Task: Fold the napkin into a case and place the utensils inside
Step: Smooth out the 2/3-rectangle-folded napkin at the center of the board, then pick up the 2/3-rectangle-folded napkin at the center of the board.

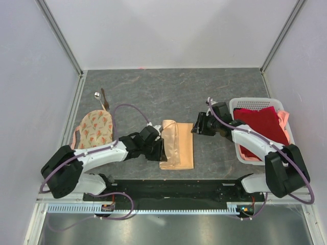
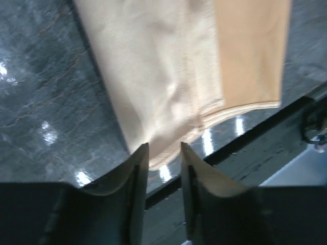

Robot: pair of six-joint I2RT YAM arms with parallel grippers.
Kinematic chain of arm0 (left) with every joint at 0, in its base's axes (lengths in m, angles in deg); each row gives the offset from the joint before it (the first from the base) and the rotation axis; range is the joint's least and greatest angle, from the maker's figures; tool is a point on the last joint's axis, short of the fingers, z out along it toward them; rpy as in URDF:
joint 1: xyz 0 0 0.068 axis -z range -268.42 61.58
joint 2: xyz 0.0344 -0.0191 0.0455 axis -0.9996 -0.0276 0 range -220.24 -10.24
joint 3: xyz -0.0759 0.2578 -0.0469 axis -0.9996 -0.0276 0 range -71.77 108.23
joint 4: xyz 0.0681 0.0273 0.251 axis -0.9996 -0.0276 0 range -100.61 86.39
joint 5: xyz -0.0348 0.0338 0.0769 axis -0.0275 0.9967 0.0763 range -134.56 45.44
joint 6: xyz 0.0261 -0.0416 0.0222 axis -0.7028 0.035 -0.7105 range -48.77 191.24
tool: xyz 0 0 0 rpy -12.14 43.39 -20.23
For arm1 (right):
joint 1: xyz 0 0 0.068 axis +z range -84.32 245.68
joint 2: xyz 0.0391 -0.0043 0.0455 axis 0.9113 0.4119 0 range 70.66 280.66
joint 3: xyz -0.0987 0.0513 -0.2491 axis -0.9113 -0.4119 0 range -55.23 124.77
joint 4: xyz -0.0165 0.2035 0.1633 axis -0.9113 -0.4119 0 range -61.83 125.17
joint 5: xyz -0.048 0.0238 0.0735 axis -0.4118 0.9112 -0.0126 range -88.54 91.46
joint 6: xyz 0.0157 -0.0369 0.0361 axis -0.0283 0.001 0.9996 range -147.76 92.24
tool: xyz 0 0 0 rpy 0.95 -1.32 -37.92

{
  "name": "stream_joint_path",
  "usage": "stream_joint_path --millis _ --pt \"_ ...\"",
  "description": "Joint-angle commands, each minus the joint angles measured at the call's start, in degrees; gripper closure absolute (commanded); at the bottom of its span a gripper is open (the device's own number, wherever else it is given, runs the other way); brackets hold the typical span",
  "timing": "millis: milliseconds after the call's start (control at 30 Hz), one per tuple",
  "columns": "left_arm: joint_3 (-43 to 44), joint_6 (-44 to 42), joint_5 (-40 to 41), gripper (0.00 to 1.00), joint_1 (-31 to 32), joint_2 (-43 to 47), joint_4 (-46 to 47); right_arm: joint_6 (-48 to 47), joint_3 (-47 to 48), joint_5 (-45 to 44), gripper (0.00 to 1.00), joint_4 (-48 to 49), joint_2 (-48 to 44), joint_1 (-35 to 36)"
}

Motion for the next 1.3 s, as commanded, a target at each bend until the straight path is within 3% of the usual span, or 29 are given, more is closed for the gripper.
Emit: stream_joint_path --millis 0,33,167,400,633,867,967,1067,1100,1167,1267 --pt "8.06 -4.59 5.64 0.5 5.61 3.17 -3.01 1.55 -2.46 -0.44 0.32 -3.59 -4.56 -6.4" --pt "9.12 -5.03 6.96 0.45 7.29 2.73 -2.92 2.08 -2.72 -0.35 0.28 -5.07 -5.43 -7.55" --pt "17.18 -8.01 14.43 0.42 15.82 -4.55 -3.45 2.78 -3.78 -1.31 0.16 -8.07 -7.46 -11.59" --pt "30.47 -10.66 28.13 0.45 27.16 -22.75 -8.45 1.55 -4.31 -1.41 0.13 -10.18 -11.85 -13.09" --pt "40.31 -8.99 34.83 0.44 29.36 -32.95 -14.61 -1.26 -4.75 0.79 0.12 -10.45 -12.65 -13.62" --pt "43.93 -7.93 38.43 0.48 29.89 -38.67 -18.56 -3.02 -5.89 1.76 0.11 -9.57 -11.68 -13.53" --pt "44.2 -7.41 37.91 0.54 29.89 -40.34 -19.71 -3.28 -6.41 2.19 0.11 -8.52 -10.72 -13.53" --pt "43.93 -7.05 37.56 0.67 29.89 -40.69 -20.15 -3.54 -6.42 4.47 0.1 -7.47 -9.4 -13.53" --pt "43.93 -6.71 37.56 0.79 29.89 -40.0 -20.5 -3.63 -6.59 6.05 0.1 -6.16 -9.05 -13.62" --pt "43.32 -6.53 36.42 0.88 29.63 -38.24 -20.5 -3.63 -7.2 10.51 0.05 -3.96 -8.17 -13.53" --pt "42.0 -6.53 32.13 0.92 28.76 -33.15 -18.84 -3.02 -7.91 14.22 0.02 -0.18 -6.68 -13.53"
